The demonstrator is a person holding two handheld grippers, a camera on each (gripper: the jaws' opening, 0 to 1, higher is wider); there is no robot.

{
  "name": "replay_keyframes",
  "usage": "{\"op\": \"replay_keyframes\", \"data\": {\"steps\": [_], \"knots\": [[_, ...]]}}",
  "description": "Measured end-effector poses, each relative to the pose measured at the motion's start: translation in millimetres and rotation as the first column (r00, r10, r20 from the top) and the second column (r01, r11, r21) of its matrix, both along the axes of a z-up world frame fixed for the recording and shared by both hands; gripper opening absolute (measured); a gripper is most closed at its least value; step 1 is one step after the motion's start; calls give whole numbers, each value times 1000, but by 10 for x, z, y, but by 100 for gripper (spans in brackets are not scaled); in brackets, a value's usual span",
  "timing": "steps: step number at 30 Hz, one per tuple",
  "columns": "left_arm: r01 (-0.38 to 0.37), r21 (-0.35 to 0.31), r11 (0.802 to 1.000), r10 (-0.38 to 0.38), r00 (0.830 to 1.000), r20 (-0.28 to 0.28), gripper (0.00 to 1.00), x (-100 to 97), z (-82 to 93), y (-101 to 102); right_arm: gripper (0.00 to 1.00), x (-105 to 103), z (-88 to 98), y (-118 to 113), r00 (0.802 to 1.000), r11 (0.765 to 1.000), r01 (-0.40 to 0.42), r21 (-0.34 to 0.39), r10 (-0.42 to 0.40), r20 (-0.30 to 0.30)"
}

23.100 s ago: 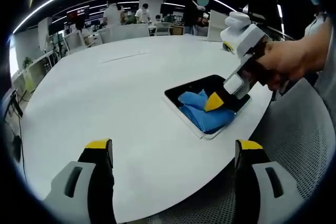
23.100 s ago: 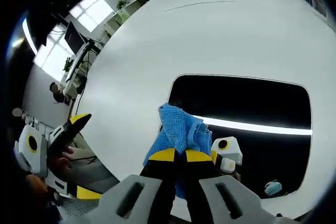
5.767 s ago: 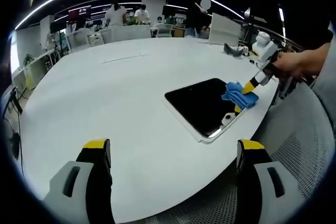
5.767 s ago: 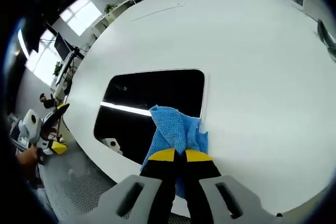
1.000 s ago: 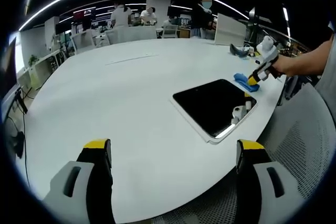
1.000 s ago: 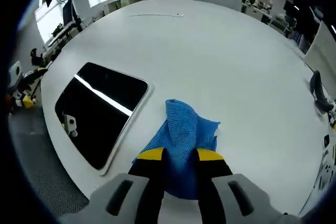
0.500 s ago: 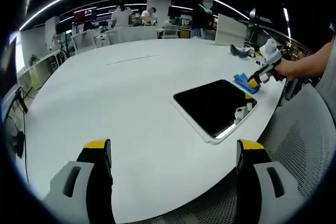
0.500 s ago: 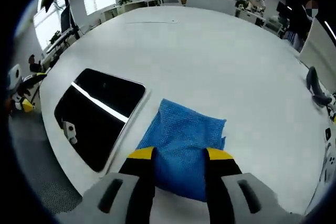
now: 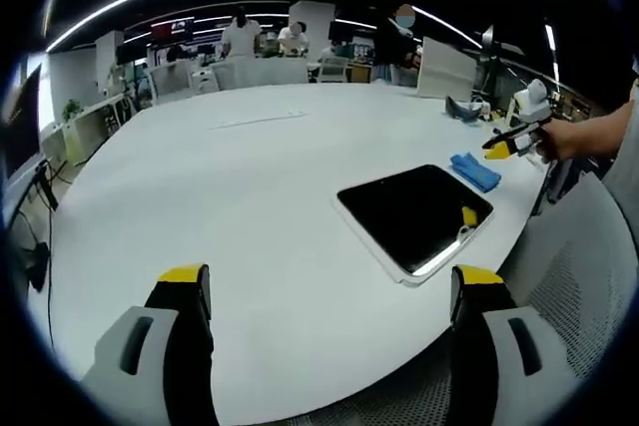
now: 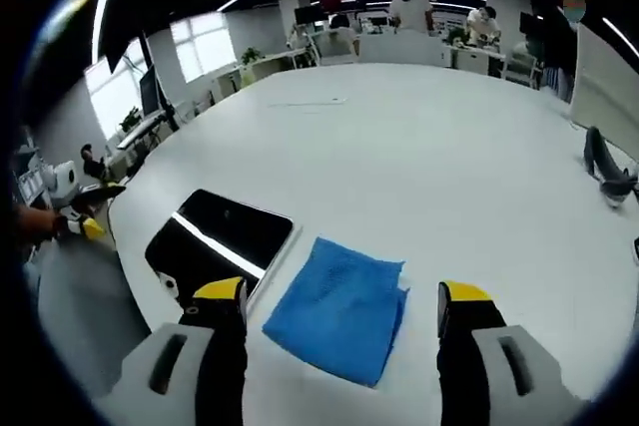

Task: Wipe the mirror surface with the cleaning cloth until all visible marks leave the cleaned area.

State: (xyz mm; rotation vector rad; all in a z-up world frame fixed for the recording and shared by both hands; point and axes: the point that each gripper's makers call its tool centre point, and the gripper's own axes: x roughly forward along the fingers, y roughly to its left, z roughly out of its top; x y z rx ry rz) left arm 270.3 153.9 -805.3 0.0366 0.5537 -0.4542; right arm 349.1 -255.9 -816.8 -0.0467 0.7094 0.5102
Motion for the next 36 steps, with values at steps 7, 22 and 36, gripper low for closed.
{"op": "replay_keyframes", "data": {"steps": [7, 22, 36], "knots": [[-5, -12, 1000, 5, 1000, 1, 99, -25, 76, -12, 98, -168, 65, -258, 998, 999, -39, 24, 38, 56], [2, -22, 1000, -1, 1000, 26, 99, -57, 126, -54, 98, -492, 14, -70, 982, 983, -184, -4, 184, 47], [36, -20, 999, -36, 999, 30, 99, -63, 113, -102, 98, -575, 6, -109, 984, 987, -158, 3, 157, 85]]}}
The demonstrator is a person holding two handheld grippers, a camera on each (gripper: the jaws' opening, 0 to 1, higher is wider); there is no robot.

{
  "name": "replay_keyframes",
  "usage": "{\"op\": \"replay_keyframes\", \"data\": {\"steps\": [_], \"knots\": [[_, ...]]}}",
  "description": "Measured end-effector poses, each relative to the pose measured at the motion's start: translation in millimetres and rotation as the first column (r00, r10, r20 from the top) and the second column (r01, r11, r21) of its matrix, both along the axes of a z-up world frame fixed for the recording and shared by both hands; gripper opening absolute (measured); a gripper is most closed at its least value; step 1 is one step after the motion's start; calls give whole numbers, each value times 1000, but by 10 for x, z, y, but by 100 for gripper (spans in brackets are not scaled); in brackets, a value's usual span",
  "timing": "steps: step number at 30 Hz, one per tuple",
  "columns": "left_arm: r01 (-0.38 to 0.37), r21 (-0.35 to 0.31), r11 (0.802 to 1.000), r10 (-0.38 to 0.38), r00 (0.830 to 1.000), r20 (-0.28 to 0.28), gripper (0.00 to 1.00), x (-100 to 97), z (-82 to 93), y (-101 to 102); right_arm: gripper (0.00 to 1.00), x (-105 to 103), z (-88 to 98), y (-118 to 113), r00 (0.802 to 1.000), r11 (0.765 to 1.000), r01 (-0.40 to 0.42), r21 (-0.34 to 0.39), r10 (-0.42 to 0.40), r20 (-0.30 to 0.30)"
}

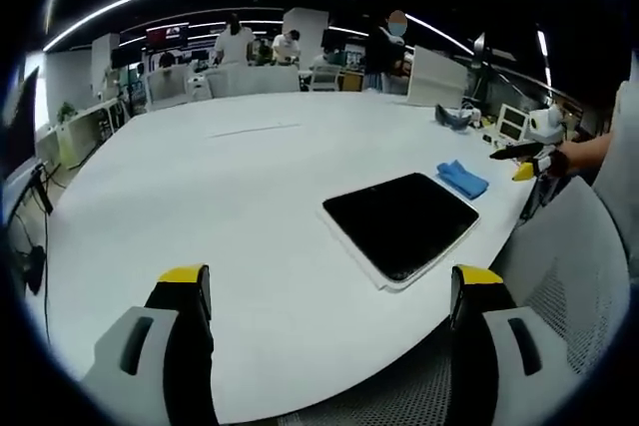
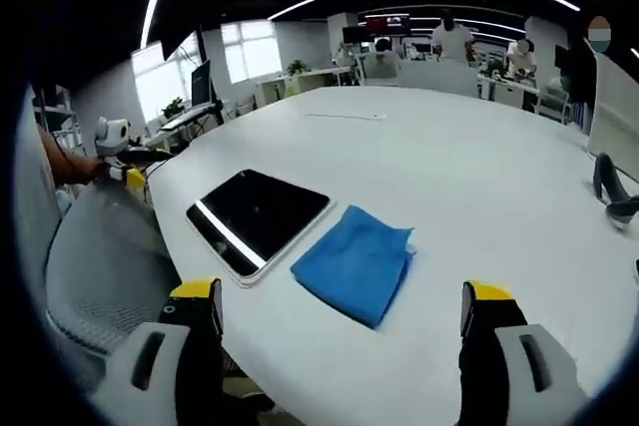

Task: Wipe the mirror surface with the cleaning cloth until all visible marks leave the cleaned area.

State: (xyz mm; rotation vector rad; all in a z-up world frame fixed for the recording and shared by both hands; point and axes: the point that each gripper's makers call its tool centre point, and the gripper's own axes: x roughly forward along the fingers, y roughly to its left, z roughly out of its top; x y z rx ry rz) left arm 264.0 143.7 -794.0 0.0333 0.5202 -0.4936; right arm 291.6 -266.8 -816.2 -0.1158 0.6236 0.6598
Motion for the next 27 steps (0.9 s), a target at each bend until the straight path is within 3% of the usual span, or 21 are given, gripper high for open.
{"op": "replay_keyframes", "data": {"steps": [3, 6, 7, 9, 11, 24, 27], "knots": [[5, 6, 1000, -5, 1000, -5, 99, -5, -13, -4, 98, 1, -41, -80, 999, 999, 32, 5, -32, -17], [13, 15, 1000, -12, 1000, -16, 99, -17, -32, -14, 98, 18, 0, -118, 998, 998, 59, 18, -59, 3], [12, 14, 1000, -12, 1000, -18, 99, -17, -36, -7, 98, 13, -2, -119, 998, 998, 65, 20, -65, -10], [9, 15, 1000, -9, 1000, -24, 99, -13, -55, 8, 98, -43, -64, -110, 993, 996, 83, 39, -79, -88], [7, 15, 1000, -7, 1000, -28, 99, -14, -60, 11, 98, 8, -14, -94, 996, 995, 84, 61, -81, -48], [5, 13, 1000, -4, 999, -34, 99, -17, -68, 5, 98, 61, -2, -164, 994, 994, 113, -6, -113, 6], [10, 16, 1000, -9, 999, -39, 99, -23, -82, -3, 98, 81, 22, -158, 991, 991, 135, 11, -135, 1]]}}
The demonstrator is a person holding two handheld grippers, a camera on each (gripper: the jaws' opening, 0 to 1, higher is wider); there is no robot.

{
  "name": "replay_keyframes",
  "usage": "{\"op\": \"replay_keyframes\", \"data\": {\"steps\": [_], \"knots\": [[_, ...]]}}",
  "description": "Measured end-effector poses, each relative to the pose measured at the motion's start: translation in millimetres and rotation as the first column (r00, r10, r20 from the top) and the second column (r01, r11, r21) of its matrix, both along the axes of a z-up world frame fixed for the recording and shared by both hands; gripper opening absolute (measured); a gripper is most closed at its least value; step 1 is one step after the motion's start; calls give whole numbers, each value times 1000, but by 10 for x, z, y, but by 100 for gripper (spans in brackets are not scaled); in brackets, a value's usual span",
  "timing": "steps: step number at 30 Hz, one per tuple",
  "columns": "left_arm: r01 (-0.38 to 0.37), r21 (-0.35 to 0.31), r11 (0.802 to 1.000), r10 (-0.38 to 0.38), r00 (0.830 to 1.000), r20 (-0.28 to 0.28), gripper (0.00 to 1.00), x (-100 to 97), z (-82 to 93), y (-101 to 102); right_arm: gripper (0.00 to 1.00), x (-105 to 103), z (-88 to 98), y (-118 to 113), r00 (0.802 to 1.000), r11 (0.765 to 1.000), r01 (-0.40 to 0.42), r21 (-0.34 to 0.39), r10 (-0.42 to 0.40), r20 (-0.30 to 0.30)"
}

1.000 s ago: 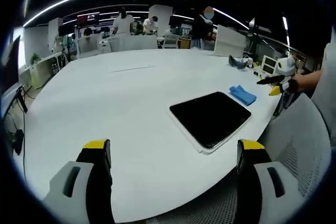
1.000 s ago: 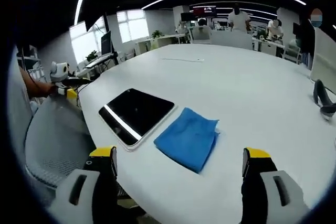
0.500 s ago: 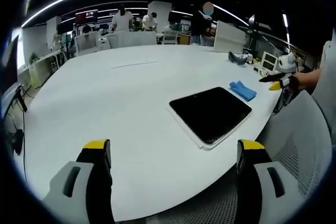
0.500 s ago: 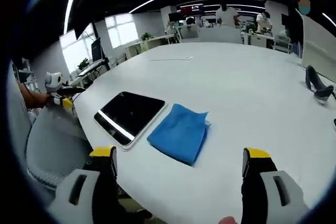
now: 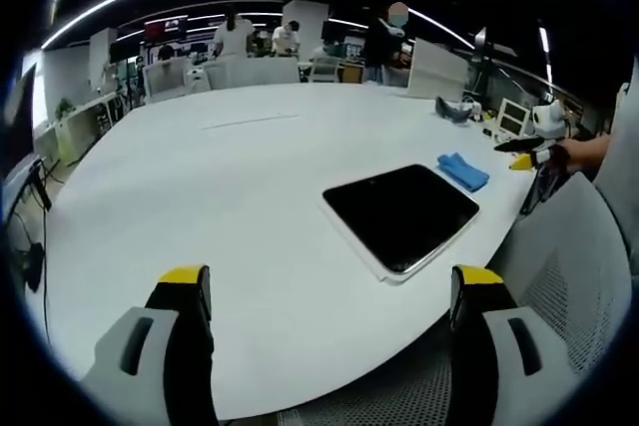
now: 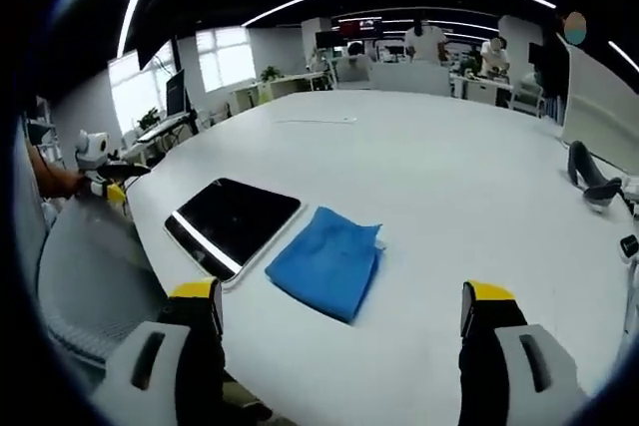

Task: Wipe the mirror surface with the cleaning cloth until all visible marks leave the cleaned area.

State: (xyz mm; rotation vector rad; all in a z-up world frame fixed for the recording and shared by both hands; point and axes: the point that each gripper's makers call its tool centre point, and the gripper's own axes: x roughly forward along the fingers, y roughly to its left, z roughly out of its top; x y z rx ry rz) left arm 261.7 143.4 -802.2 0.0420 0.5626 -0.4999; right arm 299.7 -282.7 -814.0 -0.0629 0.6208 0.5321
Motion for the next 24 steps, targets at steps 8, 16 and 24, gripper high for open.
{"op": "replay_keyframes", "data": {"steps": [8, 16, 24], "knots": [[-10, -10, 1000, 10, 1000, 8, 99, 10, 18, 11, 98, -22, -20, 19, 1000, 1000, -16, -22, 16, 13], [-16, -7, 1000, 16, 1000, 12, 98, 20, 16, 24, 98, -84, -67, -21, 1000, 1000, -2, -15, 2, -8], [-22, -4, 1000, 22, 1000, 12, 98, 23, 11, 41, 98, -117, -82, -6, 1000, 1000, 0, -7, 0, -3]]}}
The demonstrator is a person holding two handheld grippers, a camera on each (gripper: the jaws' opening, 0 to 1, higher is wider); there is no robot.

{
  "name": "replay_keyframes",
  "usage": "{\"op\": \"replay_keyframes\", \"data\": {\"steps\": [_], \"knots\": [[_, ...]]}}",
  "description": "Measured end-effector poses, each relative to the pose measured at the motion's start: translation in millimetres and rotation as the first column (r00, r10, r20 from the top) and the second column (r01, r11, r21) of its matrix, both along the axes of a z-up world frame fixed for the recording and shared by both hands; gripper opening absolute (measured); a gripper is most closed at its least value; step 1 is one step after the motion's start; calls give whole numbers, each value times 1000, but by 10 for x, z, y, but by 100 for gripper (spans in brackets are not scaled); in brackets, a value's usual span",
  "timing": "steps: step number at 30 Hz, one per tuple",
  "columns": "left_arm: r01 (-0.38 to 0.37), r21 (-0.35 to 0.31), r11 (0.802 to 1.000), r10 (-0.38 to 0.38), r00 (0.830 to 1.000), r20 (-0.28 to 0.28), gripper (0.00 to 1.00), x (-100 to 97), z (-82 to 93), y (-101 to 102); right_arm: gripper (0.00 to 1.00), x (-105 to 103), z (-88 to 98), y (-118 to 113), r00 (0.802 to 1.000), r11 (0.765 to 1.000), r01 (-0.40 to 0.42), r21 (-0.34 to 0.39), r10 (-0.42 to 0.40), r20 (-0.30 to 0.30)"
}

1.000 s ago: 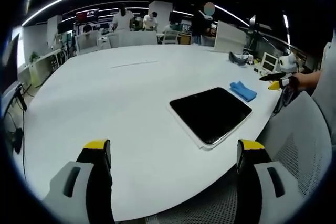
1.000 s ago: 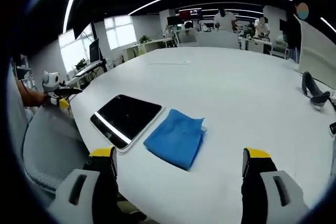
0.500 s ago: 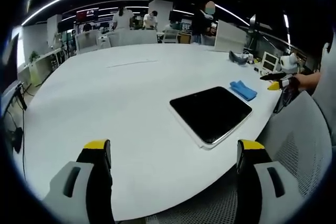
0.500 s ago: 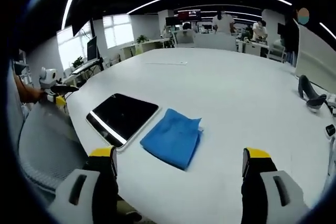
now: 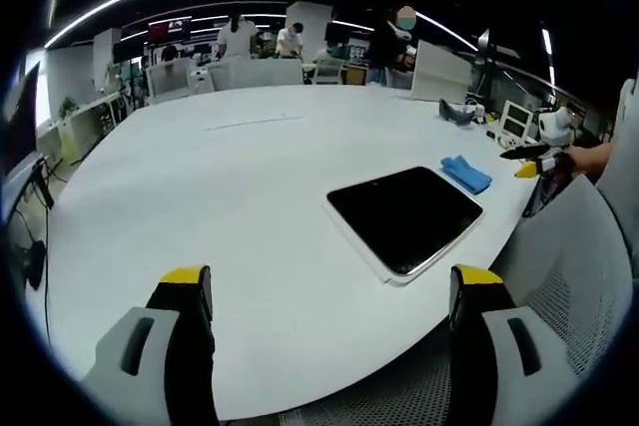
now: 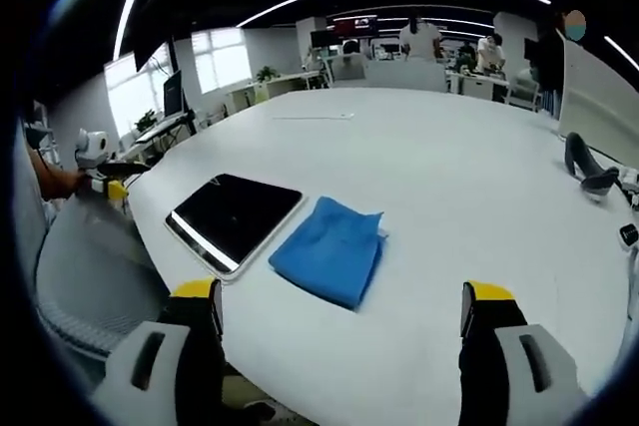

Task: Wipe the mirror surface with the cleaning cloth until all visible marks leave the cleaned area.

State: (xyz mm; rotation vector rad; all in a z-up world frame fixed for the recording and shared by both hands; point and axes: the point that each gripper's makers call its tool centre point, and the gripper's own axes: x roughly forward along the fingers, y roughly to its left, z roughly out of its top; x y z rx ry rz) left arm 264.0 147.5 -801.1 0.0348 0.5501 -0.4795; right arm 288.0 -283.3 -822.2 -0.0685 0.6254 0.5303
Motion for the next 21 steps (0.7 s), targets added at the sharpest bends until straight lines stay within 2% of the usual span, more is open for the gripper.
{"op": "replay_keyframes", "data": {"steps": [16, 21], "knots": [[6, 5, 1000, -5, 1000, -12, 98, -13, -23, -7, 98, 22, 7, -21, 1000, 1000, 11, -10, -11, 12], [2, 1, 1000, -2, 1000, -16, 98, -16, -28, -2, 98, 13, 14, -54, 999, 1000, 30, 7, -30, 19]]}}
